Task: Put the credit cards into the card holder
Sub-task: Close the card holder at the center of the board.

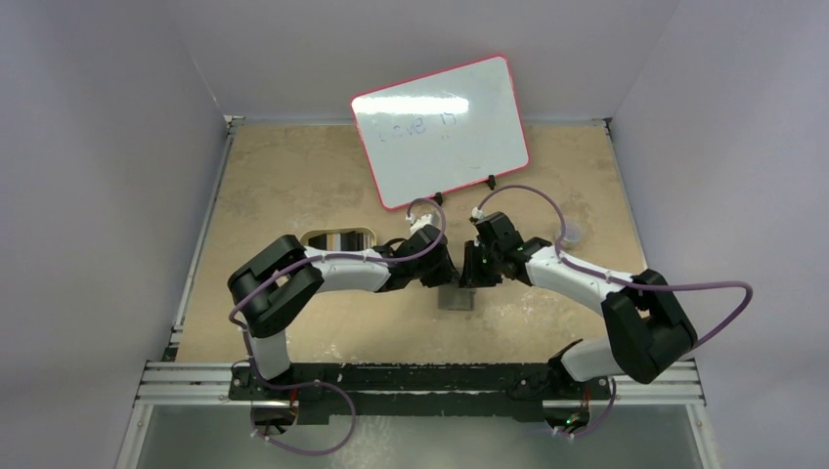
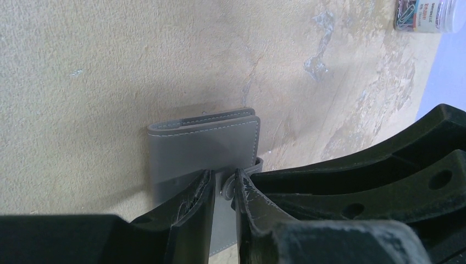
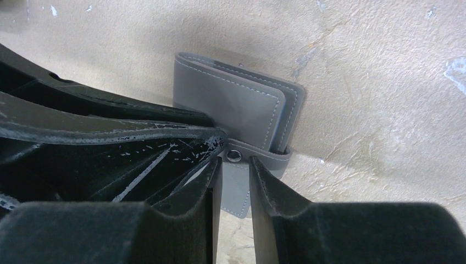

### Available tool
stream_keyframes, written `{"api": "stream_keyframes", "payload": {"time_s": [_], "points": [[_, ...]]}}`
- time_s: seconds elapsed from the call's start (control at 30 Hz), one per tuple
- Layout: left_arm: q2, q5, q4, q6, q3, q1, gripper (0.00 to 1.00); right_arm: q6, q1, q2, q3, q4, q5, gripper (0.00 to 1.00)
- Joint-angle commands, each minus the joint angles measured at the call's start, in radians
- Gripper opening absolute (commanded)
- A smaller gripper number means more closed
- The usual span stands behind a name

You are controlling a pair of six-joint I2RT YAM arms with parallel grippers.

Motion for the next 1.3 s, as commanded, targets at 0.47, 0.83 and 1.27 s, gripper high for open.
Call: {"api": "stream_keyframes", "payload": {"time_s": [0.47,0.83,1.27], "points": [[0.035,-0.05,-0.027,0.011,0.002,-0.002,0.19,-0.025,0.009,0.005,-0.019,0.072,-0.092,0.29],[0.045,-0.054,-0.041,0.013,0.013,-0.003,0.19,0.033,0.009,-0.054,-0.039,0.064,-0.066,0.24],[0.051,-0.061,-0.044,0.012,0.013,-0.003,0.19,0.044,0.008,-0.089,-0.037,0.05,-0.07,0.21]]}}
